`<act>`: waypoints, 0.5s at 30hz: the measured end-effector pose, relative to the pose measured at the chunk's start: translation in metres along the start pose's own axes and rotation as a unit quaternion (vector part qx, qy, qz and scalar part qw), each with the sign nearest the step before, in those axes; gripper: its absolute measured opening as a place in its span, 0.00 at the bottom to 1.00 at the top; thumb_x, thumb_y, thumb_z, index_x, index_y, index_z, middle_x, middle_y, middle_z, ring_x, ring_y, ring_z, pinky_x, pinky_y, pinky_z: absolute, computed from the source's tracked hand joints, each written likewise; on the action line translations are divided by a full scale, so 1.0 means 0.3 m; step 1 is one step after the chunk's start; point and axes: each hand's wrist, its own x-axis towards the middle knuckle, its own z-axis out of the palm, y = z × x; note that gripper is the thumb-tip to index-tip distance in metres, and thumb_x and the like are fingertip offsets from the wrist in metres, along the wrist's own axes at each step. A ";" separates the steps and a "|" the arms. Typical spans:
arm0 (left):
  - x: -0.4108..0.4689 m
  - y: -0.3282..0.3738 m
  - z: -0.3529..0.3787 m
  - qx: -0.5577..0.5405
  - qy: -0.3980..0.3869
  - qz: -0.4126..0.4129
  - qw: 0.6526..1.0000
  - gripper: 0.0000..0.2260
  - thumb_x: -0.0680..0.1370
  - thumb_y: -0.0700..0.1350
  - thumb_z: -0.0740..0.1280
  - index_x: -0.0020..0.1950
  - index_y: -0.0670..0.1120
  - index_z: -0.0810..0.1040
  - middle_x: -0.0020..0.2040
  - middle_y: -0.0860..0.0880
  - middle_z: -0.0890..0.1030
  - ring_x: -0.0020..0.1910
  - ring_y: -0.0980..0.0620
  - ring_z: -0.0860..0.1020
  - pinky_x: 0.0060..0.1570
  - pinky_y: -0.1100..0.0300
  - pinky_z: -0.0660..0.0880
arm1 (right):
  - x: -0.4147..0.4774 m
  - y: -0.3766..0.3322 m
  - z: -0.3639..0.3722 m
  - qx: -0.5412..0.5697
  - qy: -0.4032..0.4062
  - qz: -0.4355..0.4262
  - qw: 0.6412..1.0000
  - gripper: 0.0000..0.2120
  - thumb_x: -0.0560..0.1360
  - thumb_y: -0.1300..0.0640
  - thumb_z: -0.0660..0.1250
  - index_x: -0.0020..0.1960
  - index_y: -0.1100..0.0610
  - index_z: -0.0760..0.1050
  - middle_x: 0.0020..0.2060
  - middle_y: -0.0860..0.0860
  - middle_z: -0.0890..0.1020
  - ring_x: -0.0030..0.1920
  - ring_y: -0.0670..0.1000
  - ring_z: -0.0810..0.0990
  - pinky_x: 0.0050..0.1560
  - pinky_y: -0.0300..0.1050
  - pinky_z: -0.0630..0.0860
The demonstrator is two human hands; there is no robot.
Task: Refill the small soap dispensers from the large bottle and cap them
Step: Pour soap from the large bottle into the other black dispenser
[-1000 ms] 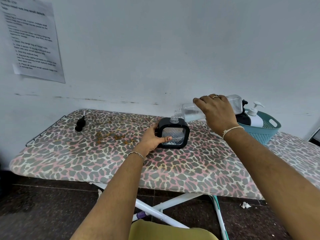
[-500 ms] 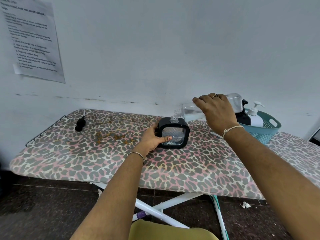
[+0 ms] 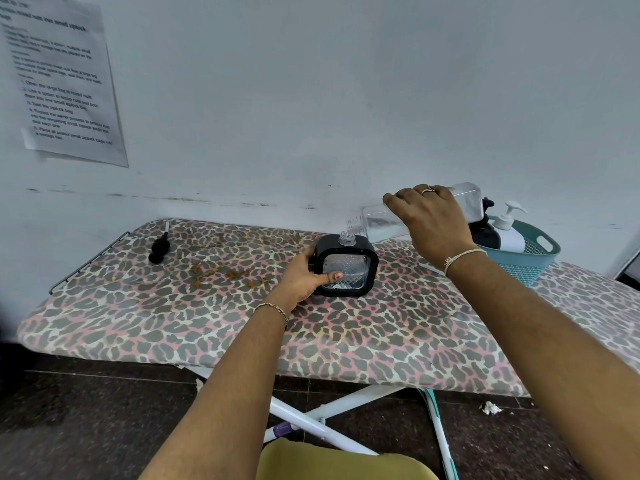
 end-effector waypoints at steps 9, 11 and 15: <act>0.001 -0.002 0.000 -0.004 -0.002 0.006 1.000 0.37 0.66 0.42 0.78 0.72 0.45 0.66 0.66 0.45 0.76 0.66 0.47 0.73 0.67 0.54 0.70 | 0.002 0.004 -0.003 -0.004 0.002 -0.004 1.000 0.30 0.63 0.72 0.69 0.63 0.55 0.71 0.50 0.54 0.81 0.48 0.58 0.79 0.51 0.52 0.72; -0.003 0.000 -0.001 -0.002 -0.004 0.006 1.000 0.38 0.67 0.42 0.78 0.73 0.44 0.66 0.66 0.45 0.75 0.67 0.48 0.72 0.67 0.56 0.69 | 0.001 0.005 -0.002 -0.003 0.002 -0.004 1.000 0.30 0.63 0.72 0.69 0.63 0.55 0.71 0.50 0.54 0.81 0.48 0.58 0.79 0.51 0.52 0.73; 0.001 -0.002 -0.001 0.007 -0.002 0.008 1.000 0.41 0.66 0.44 0.79 0.75 0.47 0.63 0.67 0.46 0.74 0.68 0.48 0.71 0.70 0.50 0.67 | 0.003 0.003 -0.004 -0.004 -0.001 -0.003 1.000 0.30 0.64 0.71 0.69 0.63 0.54 0.71 0.51 0.54 0.81 0.49 0.58 0.79 0.52 0.52 0.72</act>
